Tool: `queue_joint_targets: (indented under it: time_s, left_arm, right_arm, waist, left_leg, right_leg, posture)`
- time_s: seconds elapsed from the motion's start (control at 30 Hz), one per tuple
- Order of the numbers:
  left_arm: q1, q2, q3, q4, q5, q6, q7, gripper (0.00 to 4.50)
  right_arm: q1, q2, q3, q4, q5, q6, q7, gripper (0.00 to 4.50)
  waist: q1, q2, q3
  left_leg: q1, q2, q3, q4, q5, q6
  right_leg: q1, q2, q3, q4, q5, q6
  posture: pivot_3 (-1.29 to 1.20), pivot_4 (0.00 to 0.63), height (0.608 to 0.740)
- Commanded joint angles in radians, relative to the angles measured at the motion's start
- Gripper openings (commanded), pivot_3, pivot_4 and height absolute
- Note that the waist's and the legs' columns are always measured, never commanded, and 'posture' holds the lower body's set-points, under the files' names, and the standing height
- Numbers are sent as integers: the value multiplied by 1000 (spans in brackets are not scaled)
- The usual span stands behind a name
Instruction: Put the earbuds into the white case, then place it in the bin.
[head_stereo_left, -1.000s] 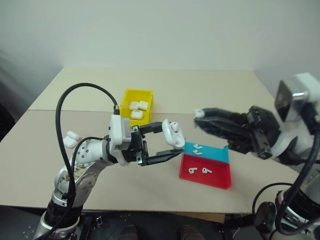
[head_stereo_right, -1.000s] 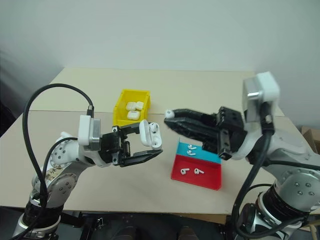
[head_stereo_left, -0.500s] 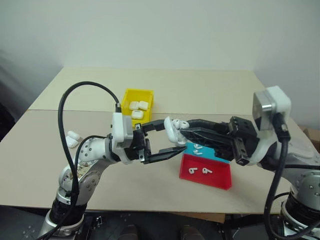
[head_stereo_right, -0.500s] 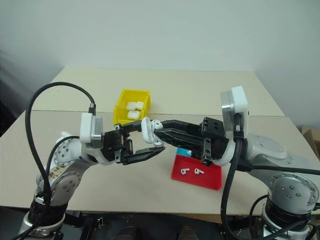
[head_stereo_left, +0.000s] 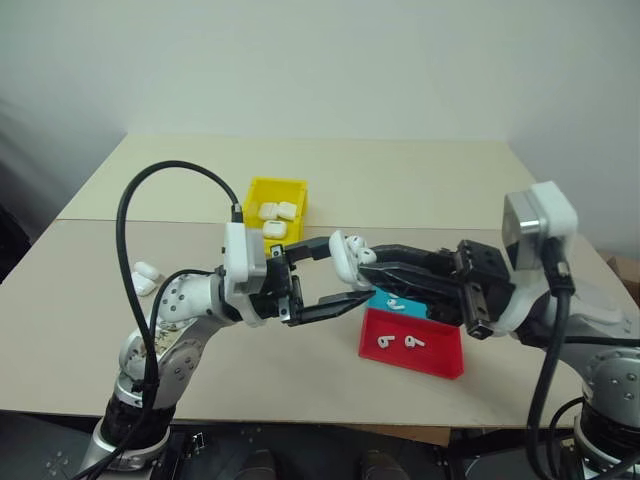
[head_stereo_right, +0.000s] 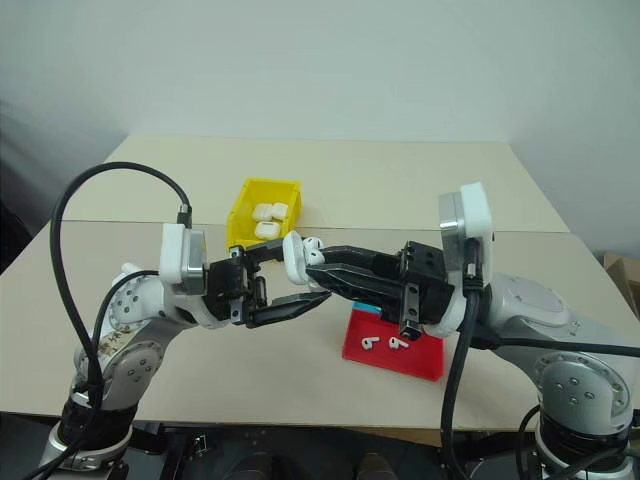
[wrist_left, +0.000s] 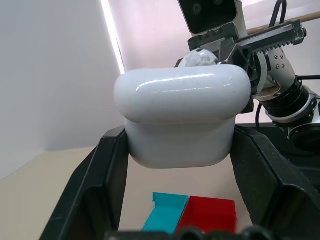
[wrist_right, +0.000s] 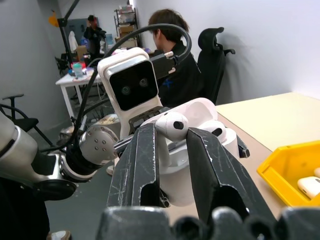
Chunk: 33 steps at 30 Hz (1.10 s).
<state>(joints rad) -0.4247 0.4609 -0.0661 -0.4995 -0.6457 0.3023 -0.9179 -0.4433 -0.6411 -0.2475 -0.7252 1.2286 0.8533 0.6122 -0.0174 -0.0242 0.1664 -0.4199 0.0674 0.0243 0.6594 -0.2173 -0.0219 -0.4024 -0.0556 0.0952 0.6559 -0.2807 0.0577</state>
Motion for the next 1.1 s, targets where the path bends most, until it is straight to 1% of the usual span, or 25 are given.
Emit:
queue_joint_targets:
  time_s: [0.03, 0.1, 0.4, 0.53, 0.6, 0.67, 0.73, 0.8, 0.83, 0.9, 0.97, 1.0, 1.1]
  left_arm:
    - [-1, -10, -1, -13, 7, -31, -3, 2766]
    - [1, -10, 0, -13, 11, -29, -4, 2766]
    - [2, -3, -2, 2, 30, -37, -28, 2766]
    - [-1, -5, -13, 27, 49, -53, -50, 2766]
    - [-10, -7, -34, 47, 61, -51, -64, 2766]
    - [-23, -14, -61, 74, 76, -57, -82, 2766]
    - [-43, -18, -87, 110, 105, -73, -102, 2766]
    - [-74, -29, -116, 152, 147, -90, -109, 2766]
    - [-93, -39, -129, 173, 165, -92, -105, 2766]
    - [-132, -62, -150, 209, 195, -88, -92, 2766]
    - [-163, -74, -172, 240, 234, -88, -85, 2766]
    - [-174, -75, -185, 251, 259, -84, -77, 2766]
    - [-184, -92, -198, 271, 292, -99, -65, 2766]
  right_arm:
    - [10, -20, 20, -34, -38, -52, 18, 1372]
    - [14, -28, 30, -38, -52, -67, 23, 1916]
    - [50, -72, 15, -33, -101, -129, 48, 1916]
    - [60, -105, -21, -7, -172, -188, 81, 1916]
    - [20, -136, -51, 41, -185, -208, 111, 1916]
    - [-47, -201, -54, 100, -165, -181, 171, 1916]
    - [-123, -253, -31, 151, -151, -163, 240, 1916]
    - [-220, -273, 17, 205, -154, -146, 279, 1916]
    - [-269, -273, 44, 233, -162, -133, 283, 1544]
    - [-373, -276, 114, 283, -175, -74, 297, 976]
    - [-423, -292, 179, 294, -220, -56, 354, 245]
    - [-433, -298, 204, 292, -241, -62, 388, 37]
    - [-453, -309, 272, 284, -308, -74, 449, 37]
  waist:
    - [1, 0, 0]
    - [2, 0, 0]
    - [3, 0, 0]
    - [3, 0, 0]
    - [2, 0, 0]
    - [2, 0, 0]
    - [3, 0, 0]
    - [1, 0, 0]
    - [-1, 0, 0]
    - [-2, 0, 0]
    - [1, 0, 0]
    - [3, 0, 0]
    - [5, 0, 0]
  left_leg:
    - [0, 0, 0, 0, 0, 0]
    - [0, 0, 0, 0, 0, 0]
    - [0, 0, 0, 0, 0, 0]
    - [0, 0, 0, 0, 0, 0]
    - [0, 0, 0, 0, 0, 0]
    - [0, -1, 0, 0, 0, 0]
    - [0, -1, 0, 0, 0, 0]
    - [1, 0, 0, 0, 0, 0]
    - [1, 0, 0, 0, 0, 0]
    - [0, 0, 0, 0, 0, 0]
    - [0, 0, 0, 0, 0, 0]
    - [0, 0, 0, 0, 0, 0]
    - [-2, 0, 0, 0, 0, 1]
  right_leg:
    - [0, 0, 0, 0, 0, 0]
    - [0, 0, 0, 0, 0, 0]
    - [0, 0, 0, 0, 0, 0]
    - [0, 0, 0, 0, 0, 0]
    - [0, 0, 0, 0, 0, 0]
    - [0, 0, 0, 0, 0, 0]
    - [1, 0, 0, -1, 0, 0]
    - [0, 0, 0, -1, 0, 0]
    - [0, 0, 0, -1, 0, 0]
    - [0, 0, 1, -1, 0, 0]
    - [0, 0, 1, -1, 0, 0]
    - [0, 0, 0, -1, 0, 0]
    - [-1, 0, 0, -3, 0, 0]
  posture:
    - [0, 150, 740]
    - [0, 150, 740]
    - [0, 150, 740]
    - [0, 150, 740]
    - [0, 150, 740]
    - [0, 150, 740]
    - [0, 150, 740]
    - [0, 150, 740]
    - [0, 150, 740]
    - [0, 150, 740]
    - [0, 150, 740]
    - [0, 150, 740]
    - [0, 150, 740]
